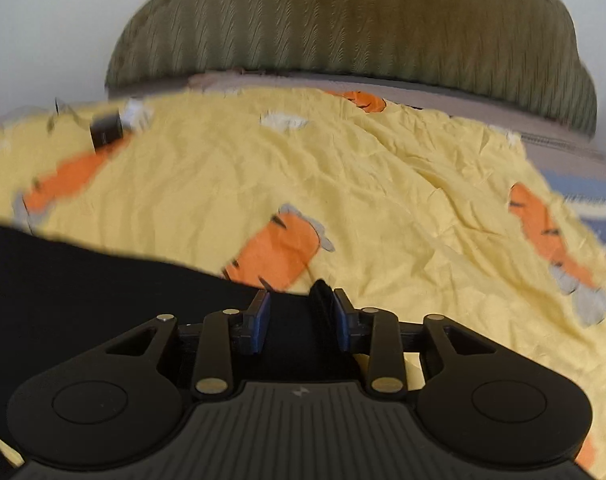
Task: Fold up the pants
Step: 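Lift the gripped trouser fabric with both grippers and fold it over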
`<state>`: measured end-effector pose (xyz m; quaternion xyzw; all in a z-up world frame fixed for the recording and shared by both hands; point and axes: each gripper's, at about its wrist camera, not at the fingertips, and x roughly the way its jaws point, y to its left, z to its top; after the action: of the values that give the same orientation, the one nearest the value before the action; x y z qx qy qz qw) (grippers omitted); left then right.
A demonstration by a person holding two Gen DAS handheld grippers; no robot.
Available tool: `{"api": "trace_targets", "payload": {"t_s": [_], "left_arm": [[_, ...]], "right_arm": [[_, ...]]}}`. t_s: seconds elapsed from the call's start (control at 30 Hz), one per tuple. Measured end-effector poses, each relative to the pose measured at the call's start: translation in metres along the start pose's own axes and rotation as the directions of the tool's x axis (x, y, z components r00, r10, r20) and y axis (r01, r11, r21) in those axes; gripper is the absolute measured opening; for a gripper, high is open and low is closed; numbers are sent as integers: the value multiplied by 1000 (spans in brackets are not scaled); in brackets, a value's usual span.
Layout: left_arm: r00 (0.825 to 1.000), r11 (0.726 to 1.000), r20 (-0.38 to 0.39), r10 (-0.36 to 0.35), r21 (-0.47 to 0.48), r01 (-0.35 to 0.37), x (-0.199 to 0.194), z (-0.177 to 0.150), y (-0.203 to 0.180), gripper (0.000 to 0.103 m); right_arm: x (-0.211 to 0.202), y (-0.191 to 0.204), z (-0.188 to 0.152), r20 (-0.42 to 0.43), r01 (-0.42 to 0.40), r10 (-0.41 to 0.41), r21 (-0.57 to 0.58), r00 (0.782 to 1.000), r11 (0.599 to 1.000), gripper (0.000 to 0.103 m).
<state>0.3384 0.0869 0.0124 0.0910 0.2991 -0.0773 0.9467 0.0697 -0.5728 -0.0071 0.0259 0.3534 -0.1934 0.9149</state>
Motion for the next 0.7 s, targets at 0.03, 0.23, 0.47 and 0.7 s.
{"api": "trace_targets", "payload": {"t_s": [0.03, 0.23, 0.47, 0.7], "left_arm": [[1000, 1000, 3, 0, -2, 0, -1, -1, 0, 19], [1000, 1000, 20, -2, -23, 2, -11, -3, 2, 19], [999, 998, 45, -17, -53, 19, -32, -8, 5, 19], [997, 995, 62, -43, -82, 48, -56, -18, 7, 17]], "right_arm": [[-2, 1, -1, 7, 3, -3, -1, 1000, 1000, 29], [-15, 19, -4, 41, 74, -72, -69, 997, 995, 11], [-31, 48, -11, 69, 158, -147, -188, 987, 969, 8], [-52, 64, -18, 85, 218, -203, -260, 976, 941, 8]]}}
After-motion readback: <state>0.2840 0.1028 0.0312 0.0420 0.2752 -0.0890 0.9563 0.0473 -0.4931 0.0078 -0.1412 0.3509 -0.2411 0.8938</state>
